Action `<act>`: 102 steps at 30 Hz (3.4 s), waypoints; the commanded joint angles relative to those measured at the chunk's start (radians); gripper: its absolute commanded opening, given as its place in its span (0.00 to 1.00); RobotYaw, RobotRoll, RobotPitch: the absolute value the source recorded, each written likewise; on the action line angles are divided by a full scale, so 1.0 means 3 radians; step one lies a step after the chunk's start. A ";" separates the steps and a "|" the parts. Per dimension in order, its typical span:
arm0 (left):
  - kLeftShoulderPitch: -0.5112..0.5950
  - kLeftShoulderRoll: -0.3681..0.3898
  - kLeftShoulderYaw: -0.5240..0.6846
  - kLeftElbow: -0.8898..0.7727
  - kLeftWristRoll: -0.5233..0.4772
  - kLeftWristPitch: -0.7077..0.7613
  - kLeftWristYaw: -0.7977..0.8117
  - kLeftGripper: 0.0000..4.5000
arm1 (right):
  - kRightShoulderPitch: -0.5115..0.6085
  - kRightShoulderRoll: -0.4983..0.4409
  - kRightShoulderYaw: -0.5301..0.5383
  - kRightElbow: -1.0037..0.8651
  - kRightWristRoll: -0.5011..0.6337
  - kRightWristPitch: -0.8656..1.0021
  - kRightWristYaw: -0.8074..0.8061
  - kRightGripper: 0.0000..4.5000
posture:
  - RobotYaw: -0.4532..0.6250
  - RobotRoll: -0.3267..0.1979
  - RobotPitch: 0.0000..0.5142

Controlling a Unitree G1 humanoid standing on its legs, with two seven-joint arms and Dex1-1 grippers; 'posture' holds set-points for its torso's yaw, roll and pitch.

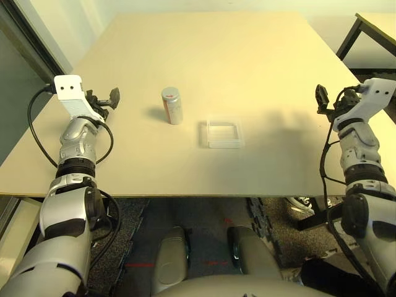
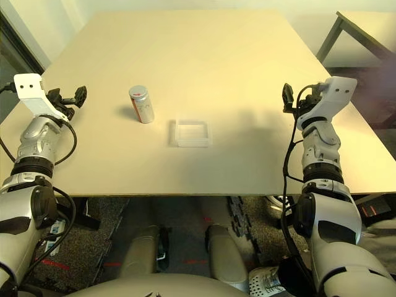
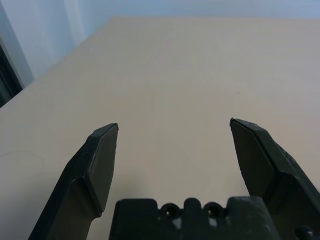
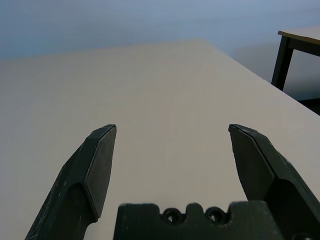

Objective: Pour the medicine from the bottle into the box.

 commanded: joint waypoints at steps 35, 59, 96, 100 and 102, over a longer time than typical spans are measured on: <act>0.0545 0.0164 -0.0604 -0.1766 -0.0355 0.1379 -0.1968 1.00 | 0.0618 -0.0393 0.0881 -0.2593 0.0429 0.2689 0.1644 1.00 | 0.35 0.62 0.17; -0.0183 -0.0221 -0.0867 -0.0098 0.0224 0.0473 -0.1748 1.00 | 0.0708 -0.0263 0.0944 -0.3235 0.0597 0.3154 0.1518 1.00 | 0.27 0.62 0.17; -0.0578 -0.0423 -0.0842 0.0372 0.0445 -0.0100 -0.1761 0.53 | 0.0507 -0.0221 0.1033 -0.3245 0.0627 0.3141 0.1529 1.00 | 0.27 0.62 0.16; -0.0656 -0.0445 -0.0826 0.0087 0.0275 0.0195 -0.2216 0.53 | 0.0347 -0.0209 0.1049 -0.3199 0.0636 0.3132 0.1566 1.00 | 0.28 0.62 0.16; -0.0621 -0.0448 -0.0890 -0.0150 0.0220 0.0345 -0.2477 0.53 | 0.0256 -0.0190 0.1071 -0.3189 0.0641 0.3115 0.1590 1.00 | 0.29 0.62 0.16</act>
